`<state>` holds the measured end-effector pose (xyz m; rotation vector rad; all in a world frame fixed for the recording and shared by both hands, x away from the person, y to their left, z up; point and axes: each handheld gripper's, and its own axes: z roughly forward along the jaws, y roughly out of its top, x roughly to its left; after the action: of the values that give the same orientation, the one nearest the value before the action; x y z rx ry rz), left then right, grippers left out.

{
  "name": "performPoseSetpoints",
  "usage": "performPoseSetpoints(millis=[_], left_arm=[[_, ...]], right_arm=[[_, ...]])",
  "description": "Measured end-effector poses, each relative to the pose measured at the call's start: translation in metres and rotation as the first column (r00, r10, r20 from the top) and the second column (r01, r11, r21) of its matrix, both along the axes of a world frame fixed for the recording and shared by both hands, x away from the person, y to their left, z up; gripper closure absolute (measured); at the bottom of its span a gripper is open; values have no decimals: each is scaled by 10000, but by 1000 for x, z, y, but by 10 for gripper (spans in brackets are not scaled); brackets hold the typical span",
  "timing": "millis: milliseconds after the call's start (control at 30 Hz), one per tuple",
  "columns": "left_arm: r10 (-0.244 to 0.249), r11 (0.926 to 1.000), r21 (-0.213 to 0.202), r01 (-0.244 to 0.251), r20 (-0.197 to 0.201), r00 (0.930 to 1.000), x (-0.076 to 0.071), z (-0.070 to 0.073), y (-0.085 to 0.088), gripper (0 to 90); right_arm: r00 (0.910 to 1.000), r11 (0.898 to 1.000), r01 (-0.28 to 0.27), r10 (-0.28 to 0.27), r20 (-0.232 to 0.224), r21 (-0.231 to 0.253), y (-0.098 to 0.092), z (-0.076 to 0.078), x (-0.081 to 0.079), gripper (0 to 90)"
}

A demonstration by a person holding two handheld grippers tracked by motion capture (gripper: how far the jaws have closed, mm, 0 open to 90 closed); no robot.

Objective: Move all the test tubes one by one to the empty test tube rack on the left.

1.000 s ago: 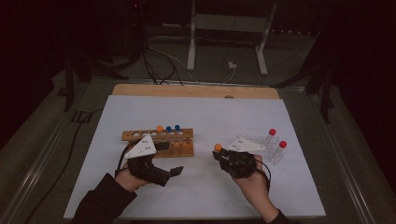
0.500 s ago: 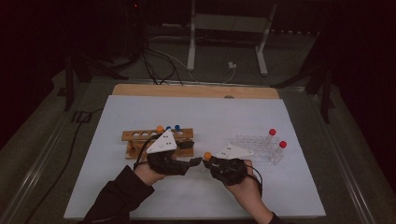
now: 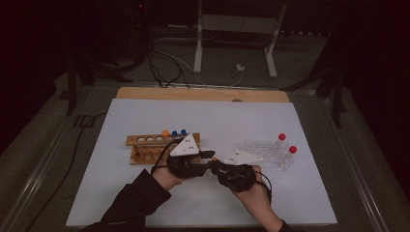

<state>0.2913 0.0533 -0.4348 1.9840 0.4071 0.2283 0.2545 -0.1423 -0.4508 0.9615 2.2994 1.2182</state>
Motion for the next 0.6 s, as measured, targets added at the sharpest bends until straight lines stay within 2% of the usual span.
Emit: performPoseSetpoints(millis=[67, 333, 433, 600], left_arm=[[-122, 9999, -5, 122, -90, 9999, 0, -1, -1, 696], [-107, 9999, -38, 107, 52, 9999, 0, 0, 2, 717], [36, 10000, -9, -36, 205, 9998, -1, 4, 5, 719], [368, 9991, -228, -360, 375, 9986, -1, 13, 19, 719]], right_arm=[[10000, 10000, 25, -25, 8, -15, 0, 0, 0, 749], [10000, 10000, -21, 21, 9, 90, 0, 0, 0, 739], [10000, 9999, -43, 42, 69, 122, 0, 0, 0, 645], [9995, 9996, 74, -83, 314, 273, -2, 5, -2, 476]])
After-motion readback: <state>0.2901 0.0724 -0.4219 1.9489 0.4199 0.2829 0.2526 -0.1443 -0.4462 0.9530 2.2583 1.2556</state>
